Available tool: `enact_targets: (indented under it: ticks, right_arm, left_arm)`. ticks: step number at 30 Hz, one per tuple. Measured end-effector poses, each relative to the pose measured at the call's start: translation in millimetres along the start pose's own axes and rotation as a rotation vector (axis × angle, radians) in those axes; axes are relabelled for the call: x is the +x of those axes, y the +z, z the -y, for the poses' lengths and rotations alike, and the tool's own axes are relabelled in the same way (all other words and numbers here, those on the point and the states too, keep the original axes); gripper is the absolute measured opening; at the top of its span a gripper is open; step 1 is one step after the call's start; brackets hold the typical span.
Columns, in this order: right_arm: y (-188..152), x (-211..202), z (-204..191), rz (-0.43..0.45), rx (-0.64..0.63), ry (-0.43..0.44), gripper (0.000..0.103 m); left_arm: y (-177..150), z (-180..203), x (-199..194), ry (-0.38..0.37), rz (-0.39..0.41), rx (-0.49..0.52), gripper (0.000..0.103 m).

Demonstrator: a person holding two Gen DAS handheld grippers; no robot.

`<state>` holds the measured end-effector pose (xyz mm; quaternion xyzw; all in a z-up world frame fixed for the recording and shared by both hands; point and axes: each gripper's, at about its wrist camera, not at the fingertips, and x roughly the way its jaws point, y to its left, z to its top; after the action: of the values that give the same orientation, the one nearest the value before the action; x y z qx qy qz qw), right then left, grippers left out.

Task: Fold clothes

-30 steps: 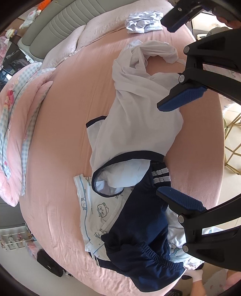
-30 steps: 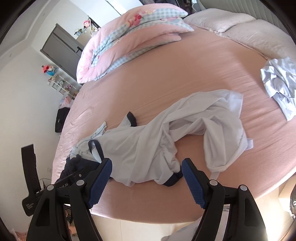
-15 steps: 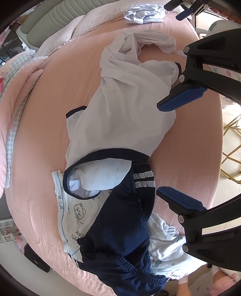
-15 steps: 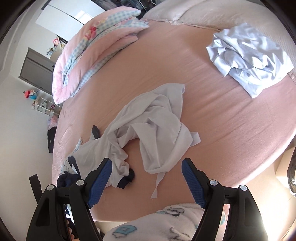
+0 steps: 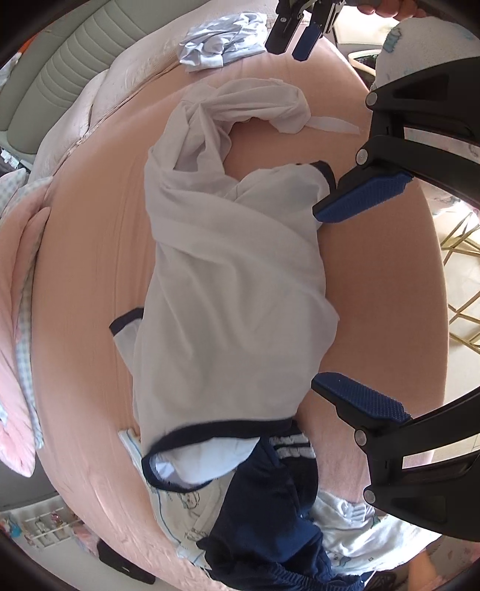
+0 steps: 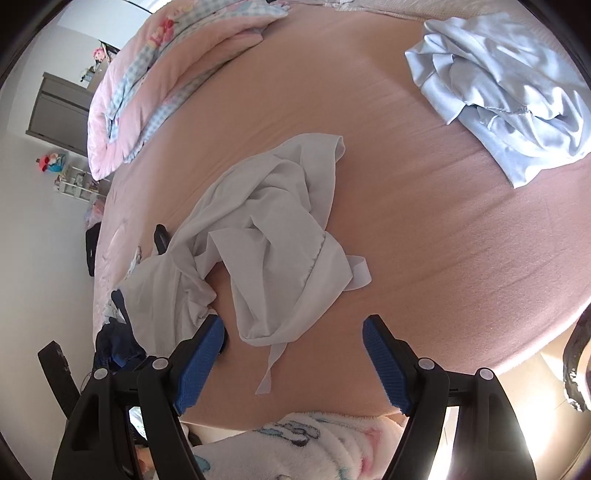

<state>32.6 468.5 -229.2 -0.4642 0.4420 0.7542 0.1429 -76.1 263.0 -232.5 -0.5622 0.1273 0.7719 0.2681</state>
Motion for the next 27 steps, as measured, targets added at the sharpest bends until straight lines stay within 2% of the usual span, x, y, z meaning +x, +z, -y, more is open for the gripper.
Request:
enact_targets:
  ticks: [3,10,13,20,23,25,27]
  right_arm:
    - [3.7,9.5,3.5,-0.035,0.011,0.028,0.077]
    - [9.5,38.4,6.8,-0.117,0.000,-0.010,0.077]
    - [10.8,44.4,7.4,-0.125,0.005,-0.001,0.077]
    - [18.1,49.0,6.6,-0.097,0.008,0.044,0.077]
    - [21.4,52.1,7.4,-0.090,0.016,0.061,0.077]
    - [24.1,53.1,6.9,-0.080,0.019,0.085,0.077]
    - [25.5,55.9,6.7,-0.076,0.019,0.099,0.077]
  left_arm:
    - [-0.6,19.4,7.1,-0.005,-0.017,0.046,0.083]
    - [2.0,46.8,20.0,-0.051,-0.065,0.087,0.083]
    - [4.4,49.5,27.0,-0.077,-0.070,0.065,0.083]
    - [9.0,44.0,51.1,-0.080,-0.094,-0.034,0.083]
    - [9.3,47.8,58.3,-0.049,-0.098,-0.020,0.083]
    - [7.6,55.7,63.8,-0.011,-0.103,0.034,0.085]
    - [4.7,66.2,69.5,0.026,-0.113,0.106,0.094]
